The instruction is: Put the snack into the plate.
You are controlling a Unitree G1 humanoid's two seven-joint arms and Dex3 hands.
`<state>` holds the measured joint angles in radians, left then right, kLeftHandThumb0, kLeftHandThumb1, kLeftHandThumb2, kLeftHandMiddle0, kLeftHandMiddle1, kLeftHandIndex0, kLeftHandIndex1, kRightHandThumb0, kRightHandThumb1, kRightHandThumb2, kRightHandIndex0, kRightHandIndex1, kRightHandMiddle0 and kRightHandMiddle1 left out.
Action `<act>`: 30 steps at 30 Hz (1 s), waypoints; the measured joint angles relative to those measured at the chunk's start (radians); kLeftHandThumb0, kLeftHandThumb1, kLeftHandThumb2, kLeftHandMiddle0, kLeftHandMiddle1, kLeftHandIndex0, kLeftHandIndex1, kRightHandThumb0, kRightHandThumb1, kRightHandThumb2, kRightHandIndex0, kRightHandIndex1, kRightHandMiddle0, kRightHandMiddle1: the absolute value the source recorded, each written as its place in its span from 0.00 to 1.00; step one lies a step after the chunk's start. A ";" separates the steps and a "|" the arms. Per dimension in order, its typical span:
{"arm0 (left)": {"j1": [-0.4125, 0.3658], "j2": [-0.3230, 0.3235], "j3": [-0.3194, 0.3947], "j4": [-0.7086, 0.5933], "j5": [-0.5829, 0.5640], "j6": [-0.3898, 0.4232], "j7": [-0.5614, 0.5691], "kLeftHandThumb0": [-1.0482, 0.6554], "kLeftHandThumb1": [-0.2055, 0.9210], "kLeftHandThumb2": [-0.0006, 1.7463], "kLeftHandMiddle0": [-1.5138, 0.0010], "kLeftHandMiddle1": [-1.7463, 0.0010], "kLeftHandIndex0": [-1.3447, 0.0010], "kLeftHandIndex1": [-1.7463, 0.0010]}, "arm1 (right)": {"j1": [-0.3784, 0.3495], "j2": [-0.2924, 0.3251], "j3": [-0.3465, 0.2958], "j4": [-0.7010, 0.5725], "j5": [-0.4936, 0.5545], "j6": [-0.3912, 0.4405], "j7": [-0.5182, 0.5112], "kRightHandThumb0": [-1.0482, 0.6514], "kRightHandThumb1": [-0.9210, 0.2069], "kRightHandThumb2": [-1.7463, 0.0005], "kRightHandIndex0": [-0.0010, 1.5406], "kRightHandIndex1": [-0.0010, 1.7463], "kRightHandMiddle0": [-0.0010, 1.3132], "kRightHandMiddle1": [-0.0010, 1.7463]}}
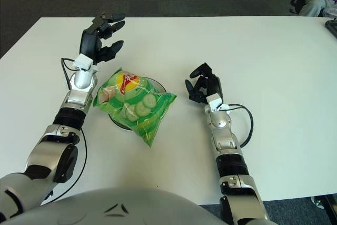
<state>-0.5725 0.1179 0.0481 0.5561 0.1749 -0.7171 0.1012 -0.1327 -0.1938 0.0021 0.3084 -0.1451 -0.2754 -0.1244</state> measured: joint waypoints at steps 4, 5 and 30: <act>0.000 0.025 0.016 0.007 -0.014 -0.001 0.000 0.41 1.00 0.23 0.38 0.96 0.77 0.08 | -0.001 -0.003 0.002 0.005 -0.002 -0.009 0.000 0.38 0.29 0.46 0.55 1.00 0.31 1.00; 0.000 0.032 0.021 0.012 -0.021 -0.002 -0.003 0.41 1.00 0.23 0.38 0.96 0.77 0.08 | -0.002 -0.004 0.003 0.007 -0.003 -0.010 0.000 0.38 0.29 0.46 0.55 1.00 0.31 1.00; 0.023 0.059 0.160 0.043 -0.270 0.117 -0.038 0.41 1.00 0.24 0.47 0.59 0.78 0.07 | -0.006 -0.012 0.005 0.026 -0.003 -0.029 0.000 0.38 0.27 0.47 0.56 1.00 0.30 1.00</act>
<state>-0.5498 0.1774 0.2079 0.5993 -0.0954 -0.5997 0.0637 -0.1391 -0.2061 0.0068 0.3349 -0.1479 -0.3042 -0.1242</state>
